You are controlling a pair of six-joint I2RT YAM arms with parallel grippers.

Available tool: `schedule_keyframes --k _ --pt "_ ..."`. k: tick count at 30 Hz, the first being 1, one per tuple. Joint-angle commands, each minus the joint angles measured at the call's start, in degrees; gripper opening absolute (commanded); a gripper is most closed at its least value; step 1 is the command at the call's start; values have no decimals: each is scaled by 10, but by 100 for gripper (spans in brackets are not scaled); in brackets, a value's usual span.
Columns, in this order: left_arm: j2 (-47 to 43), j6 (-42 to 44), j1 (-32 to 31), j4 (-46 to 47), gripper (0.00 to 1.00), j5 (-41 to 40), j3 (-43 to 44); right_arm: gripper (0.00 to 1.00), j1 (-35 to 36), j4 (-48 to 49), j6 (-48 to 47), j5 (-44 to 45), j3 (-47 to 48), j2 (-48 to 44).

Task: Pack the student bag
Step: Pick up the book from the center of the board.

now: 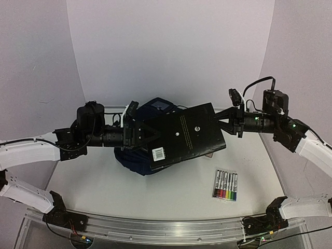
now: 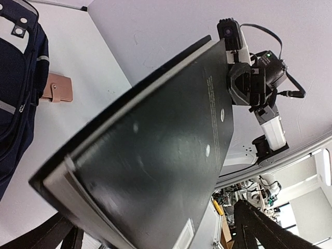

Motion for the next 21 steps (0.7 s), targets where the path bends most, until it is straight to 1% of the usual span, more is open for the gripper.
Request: schedule_keyframes --k 1,4,6,10,13,14,15,16,17,18,19,21 --pt "14 -39 7 95 100 27 10 0 3 140 47 -53 27 -11" --pt "25 -50 8 115 100 37 13 0 3 143 48 -54 30 -9" --pt "29 -52 7 128 96 48 18 0 3 142 47 -51 30 -5" --pt "25 -69 12 169 63 60 8 0 4 138 34 -34 21 2" --pt "15 -90 22 191 34 60 -9 0 3 123 7 -13 14 12" --pt "11 -98 27 191 26 58 -14 5 4 116 -3 -5 14 16" --pt "6 -109 35 188 18 58 -20 13 4 104 -15 7 16 22" --pt "2 -117 45 183 10 57 -25 23 4 92 -33 21 19 28" --pt "-3 -124 56 177 3 56 -30 37 4 76 -55 34 25 36" --pt "-7 -131 70 168 1 55 -33 53 4 53 -82 53 32 44" --pt "-11 -134 81 156 0 54 -33 64 4 29 -108 75 43 53" --pt "-22 -123 110 117 0 53 -28 82 7 -21 -164 132 65 75"
